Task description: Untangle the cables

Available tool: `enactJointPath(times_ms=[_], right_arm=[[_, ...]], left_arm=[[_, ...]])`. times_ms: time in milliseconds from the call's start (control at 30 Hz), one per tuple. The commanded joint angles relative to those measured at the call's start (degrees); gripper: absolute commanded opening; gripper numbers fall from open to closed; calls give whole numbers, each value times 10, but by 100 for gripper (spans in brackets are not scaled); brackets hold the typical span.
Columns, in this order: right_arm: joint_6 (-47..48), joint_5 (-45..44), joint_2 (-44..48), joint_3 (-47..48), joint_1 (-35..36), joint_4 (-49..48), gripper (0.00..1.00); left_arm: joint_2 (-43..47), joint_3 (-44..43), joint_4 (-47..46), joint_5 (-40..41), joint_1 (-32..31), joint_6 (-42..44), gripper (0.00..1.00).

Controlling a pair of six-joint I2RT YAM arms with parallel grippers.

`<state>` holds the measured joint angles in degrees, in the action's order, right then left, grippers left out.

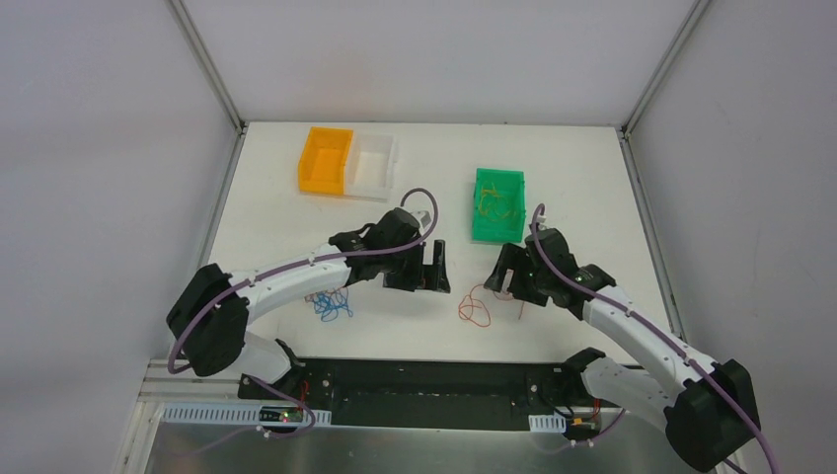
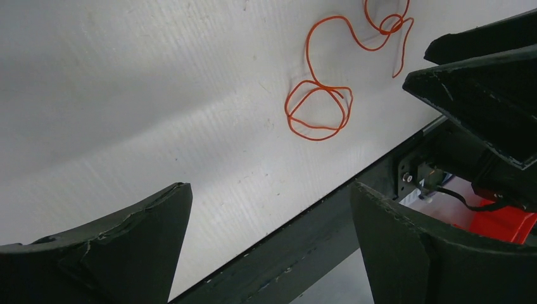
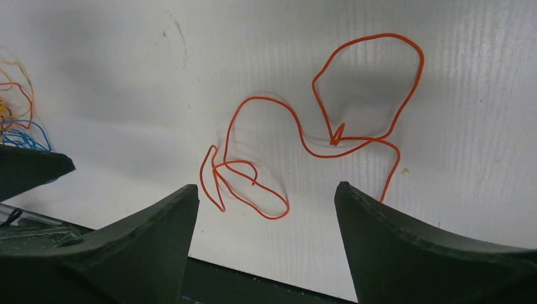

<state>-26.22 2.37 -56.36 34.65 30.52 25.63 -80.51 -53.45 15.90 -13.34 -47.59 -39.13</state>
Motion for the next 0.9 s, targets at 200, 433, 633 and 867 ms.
enactJointPath(times_ms=[200, 433, 633, 867], right_arm=[[-45, -189, 103, 22, -1, 65, 96], [-56, -268, 103, 48, -28, 98, 99], [-44, -207, 9, 55, -86, 83, 94], [-44, -98, -57, 48, -151, 13, 86]], left_arm=[[-84, -31, -65, 127, -89, -155, 99], [-163, -72, -70, 199, -136, -253, 99], [-219, -121, -79, 216, -163, -278, 98], [-261, -158, -82, 223, -182, -291, 97]])
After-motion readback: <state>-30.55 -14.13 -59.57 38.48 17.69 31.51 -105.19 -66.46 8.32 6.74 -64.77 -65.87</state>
